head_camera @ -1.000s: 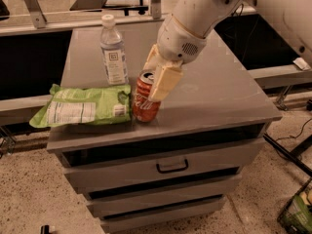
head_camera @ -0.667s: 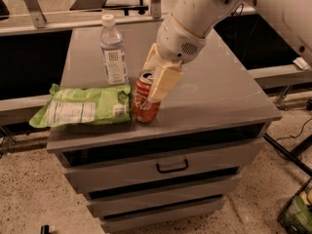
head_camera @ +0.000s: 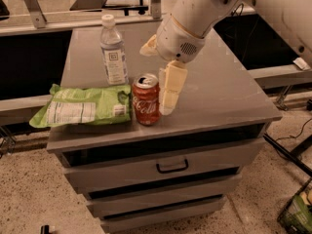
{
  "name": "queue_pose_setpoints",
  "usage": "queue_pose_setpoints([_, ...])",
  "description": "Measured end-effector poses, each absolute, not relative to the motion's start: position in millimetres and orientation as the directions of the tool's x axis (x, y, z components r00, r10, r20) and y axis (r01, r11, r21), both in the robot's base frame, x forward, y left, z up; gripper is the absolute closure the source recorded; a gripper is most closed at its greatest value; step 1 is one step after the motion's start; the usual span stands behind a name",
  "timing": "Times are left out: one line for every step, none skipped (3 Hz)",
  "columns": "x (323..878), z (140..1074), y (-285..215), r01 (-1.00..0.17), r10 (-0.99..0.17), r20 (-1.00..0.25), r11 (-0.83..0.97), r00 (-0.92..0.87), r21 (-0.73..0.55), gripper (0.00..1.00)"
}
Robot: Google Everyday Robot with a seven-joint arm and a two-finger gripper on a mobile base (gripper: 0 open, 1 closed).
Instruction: Move coke can near green rice chip bag
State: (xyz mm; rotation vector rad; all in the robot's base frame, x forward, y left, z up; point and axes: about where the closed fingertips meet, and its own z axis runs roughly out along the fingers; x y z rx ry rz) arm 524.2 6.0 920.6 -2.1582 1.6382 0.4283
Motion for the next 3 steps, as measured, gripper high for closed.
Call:
queue_pose_setpoints([524, 922, 0, -0.965, -0.826, -0.499, -0.226, 0.261, -0.131, 0.00])
queue_pose_setpoints([513, 933, -59, -0.975, -0.842, -0.499, -0.124, 0.203, -0.186, 0.00])
queue_pose_setpoints([513, 933, -59, -0.975, -0.842, -0.499, -0.124, 0.203, -0.186, 0.00])
